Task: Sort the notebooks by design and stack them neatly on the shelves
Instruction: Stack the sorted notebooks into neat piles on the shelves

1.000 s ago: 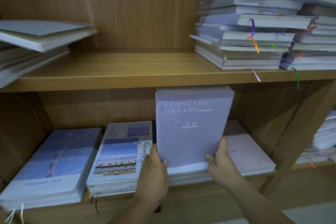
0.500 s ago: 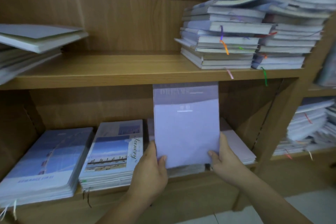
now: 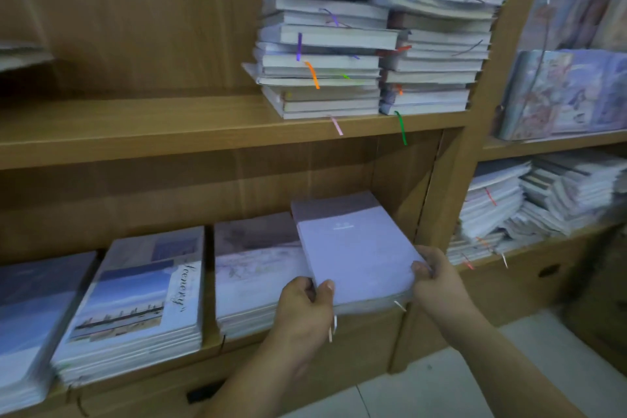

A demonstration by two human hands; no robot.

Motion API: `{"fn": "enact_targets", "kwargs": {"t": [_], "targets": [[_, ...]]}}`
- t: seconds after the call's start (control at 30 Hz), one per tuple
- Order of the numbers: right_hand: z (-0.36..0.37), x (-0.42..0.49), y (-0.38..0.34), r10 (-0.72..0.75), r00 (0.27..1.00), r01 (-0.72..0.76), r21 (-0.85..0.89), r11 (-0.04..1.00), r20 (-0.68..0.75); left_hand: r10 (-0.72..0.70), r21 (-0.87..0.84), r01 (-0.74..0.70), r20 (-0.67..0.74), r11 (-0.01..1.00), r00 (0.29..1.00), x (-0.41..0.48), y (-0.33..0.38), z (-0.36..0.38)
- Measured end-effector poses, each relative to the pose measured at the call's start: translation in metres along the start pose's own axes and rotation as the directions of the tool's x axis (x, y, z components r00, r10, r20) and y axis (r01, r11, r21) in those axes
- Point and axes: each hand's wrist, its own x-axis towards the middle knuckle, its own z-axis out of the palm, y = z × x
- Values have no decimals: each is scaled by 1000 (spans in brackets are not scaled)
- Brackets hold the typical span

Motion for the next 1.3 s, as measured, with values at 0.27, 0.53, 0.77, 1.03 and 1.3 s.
{"fn": "enact_targets", "kwargs": {"t": [0.27,0.53,0.77,1.03,1.3], "targets": [[12,36,7,-7,976,4,-15,1000,-219,-35,-21,34,-28,999,999,41,7,35],[21,57,23,-22,998,10,-189,982,-60,-110,-69,103,-101,992,989,56,6,49],[18,60,29,61,990,-61,7,998,-129,21,109,-13,-77,994,997,67,-9,59],[24,53,38,216,965,-149,372,916,-146,52,296,-86,121,951,991,67,-23,46],[24,43,56,282,949,-226,313,922,-144,165,614,-242,182,751,970,53,-41,45]]}}
